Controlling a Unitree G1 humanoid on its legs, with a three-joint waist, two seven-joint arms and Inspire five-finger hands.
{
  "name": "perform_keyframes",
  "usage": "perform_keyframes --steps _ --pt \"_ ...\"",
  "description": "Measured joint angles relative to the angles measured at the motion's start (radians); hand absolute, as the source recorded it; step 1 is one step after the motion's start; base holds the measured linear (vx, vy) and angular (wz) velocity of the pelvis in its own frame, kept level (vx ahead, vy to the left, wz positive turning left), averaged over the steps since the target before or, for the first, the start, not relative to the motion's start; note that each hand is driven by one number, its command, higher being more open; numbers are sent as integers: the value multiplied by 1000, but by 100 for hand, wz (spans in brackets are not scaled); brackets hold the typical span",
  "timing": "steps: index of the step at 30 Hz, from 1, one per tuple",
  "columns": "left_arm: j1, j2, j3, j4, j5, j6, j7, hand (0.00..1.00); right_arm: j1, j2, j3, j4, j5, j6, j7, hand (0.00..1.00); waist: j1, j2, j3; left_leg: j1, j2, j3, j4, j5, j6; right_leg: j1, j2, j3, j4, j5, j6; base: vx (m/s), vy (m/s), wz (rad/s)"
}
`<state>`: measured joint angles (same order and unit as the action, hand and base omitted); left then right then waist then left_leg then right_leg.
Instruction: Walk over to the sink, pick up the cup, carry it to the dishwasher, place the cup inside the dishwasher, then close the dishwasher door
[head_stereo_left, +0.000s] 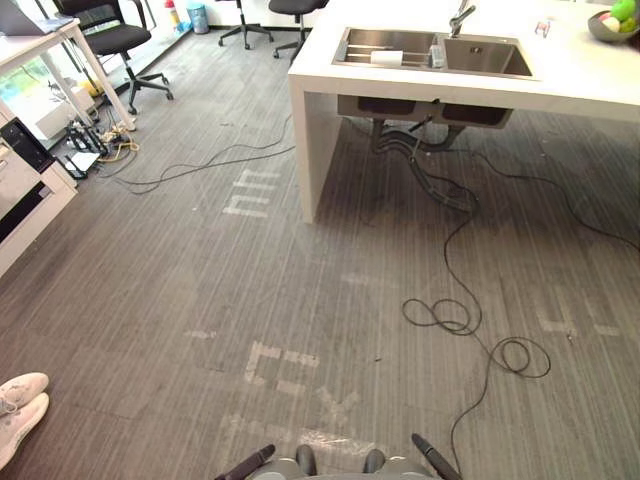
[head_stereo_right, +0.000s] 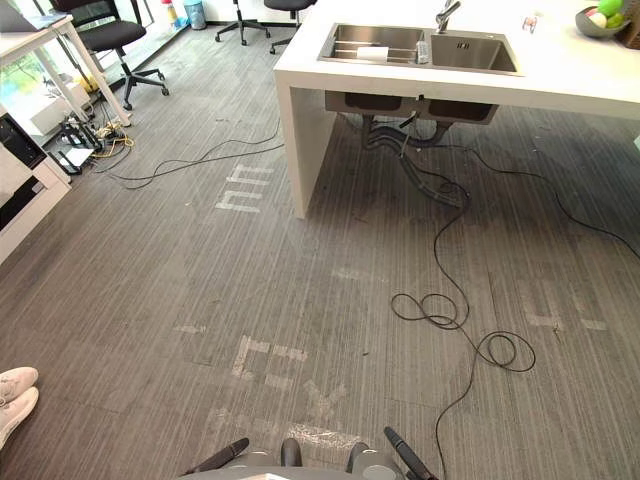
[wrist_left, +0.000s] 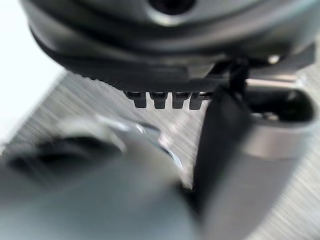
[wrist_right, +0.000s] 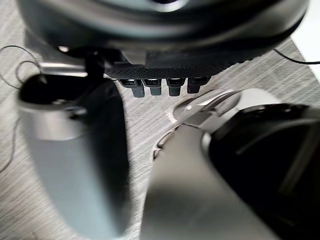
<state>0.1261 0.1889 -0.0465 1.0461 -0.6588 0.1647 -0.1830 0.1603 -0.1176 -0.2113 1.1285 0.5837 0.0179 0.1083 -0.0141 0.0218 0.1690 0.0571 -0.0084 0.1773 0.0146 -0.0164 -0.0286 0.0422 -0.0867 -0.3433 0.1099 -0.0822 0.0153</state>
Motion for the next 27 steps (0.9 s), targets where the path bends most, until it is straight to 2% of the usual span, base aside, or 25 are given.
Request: perform_keyframes --steps 2,6,9,11,14,19,24,27 --pt "-15 1 -2 -40 -4 17 -16 100 -17 -2 -18 -31 -107 -49 -64 100 -5 4 3 3 1 6 -22 14 -21 3 -10 -49 -12 9 14 42 -18 -5" --pt "-52 10 -21 -101 34 23 -21 100 -136 -54 -21 -124 -179 -59 -68 100 -20 14 31 13 0 11 -42 33 -47 18 -15 -91 -21 16 23 -9 -13 18" --pt "-87 -2 -53 -198 36 -3 -8 100 -231 -116 -5 -239 -175 -31 -15 100 -21 25 44 13 2 14 -48 40 -54 20 -15 -103 -26 19 24 -71 -12 15" --pt "-126 -16 -79 -263 85 -41 75 100 -282 -146 28 -326 -173 19 24 100 -20 25 44 13 5 22 -49 42 -56 24 -12 -105 -32 20 22 -17 -7 0" --pt "-173 -23 -81 -266 127 -46 174 100 -304 -141 55 -328 -172 82 37 100 -20 27 45 13 8 25 -54 42 -55 28 -5 -109 -39 21 20 0 0 0" --pt "-168 -29 -81 -264 193 -52 250 100 -247 -107 71 -270 -173 134 16 100 -20 35 55 13 10 26 -60 43 -55 32 -3 -126 -43 18 24 53 -18 5" --pt "-142 -43 -114 -264 378 -90 292 100 -187 -75 73 -269 -185 125 -15 100 -26 36 56 15 12 33 -60 43 -55 34 -3 -130 -39 17 25 28 -5 1" --pt "-137 -54 -116 -265 388 -111 310 100 -172 -65 82 -269 -185 94 -34 100 -26 36 56 17 13 50 -60 43 -55 34 -3 -126 -39 17 25 -24 4 -7"
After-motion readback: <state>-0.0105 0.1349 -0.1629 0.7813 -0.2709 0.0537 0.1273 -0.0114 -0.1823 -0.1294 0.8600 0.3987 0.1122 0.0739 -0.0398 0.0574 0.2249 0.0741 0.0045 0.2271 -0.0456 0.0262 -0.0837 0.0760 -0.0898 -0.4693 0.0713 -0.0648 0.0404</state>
